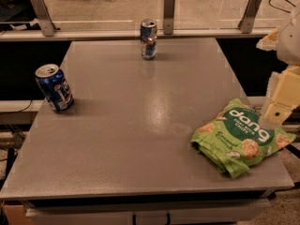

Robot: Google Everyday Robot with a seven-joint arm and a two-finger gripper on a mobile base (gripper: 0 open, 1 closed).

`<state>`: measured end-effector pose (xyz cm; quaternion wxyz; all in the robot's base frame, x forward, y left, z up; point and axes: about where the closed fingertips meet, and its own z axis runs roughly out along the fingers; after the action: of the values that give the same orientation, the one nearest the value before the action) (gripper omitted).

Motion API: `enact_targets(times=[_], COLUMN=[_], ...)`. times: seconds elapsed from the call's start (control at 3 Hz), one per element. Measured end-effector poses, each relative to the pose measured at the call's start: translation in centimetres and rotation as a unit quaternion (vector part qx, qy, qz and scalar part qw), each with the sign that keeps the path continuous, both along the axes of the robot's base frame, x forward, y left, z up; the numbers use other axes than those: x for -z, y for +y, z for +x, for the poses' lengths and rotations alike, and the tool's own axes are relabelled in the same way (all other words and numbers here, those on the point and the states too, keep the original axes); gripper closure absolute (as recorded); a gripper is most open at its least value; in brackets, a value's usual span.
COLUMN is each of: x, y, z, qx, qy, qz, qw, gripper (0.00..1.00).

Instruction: Move redbull can near green rice chip bag

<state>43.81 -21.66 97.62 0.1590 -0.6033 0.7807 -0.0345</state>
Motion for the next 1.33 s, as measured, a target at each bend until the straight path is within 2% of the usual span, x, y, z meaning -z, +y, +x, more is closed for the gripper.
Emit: enact_targets(times=[0.33, 0.67, 1.0, 1.33], x=[0.0, 0.8, 2.0, 2.6], y=[0.0, -0.2, -0.1, 1.3], z=[0.0, 2.4, 7.9, 14.1], qx=[0.0, 0.005, 0.025, 0.039], qy=[-0.001, -0.013, -0.04, -0.07], qz=[0.0, 0.025, 0.066, 0.114], qw=[1.0, 0.9996, 0.9967, 0.9902], gripper=[0.0, 0.0, 0.0, 0.0])
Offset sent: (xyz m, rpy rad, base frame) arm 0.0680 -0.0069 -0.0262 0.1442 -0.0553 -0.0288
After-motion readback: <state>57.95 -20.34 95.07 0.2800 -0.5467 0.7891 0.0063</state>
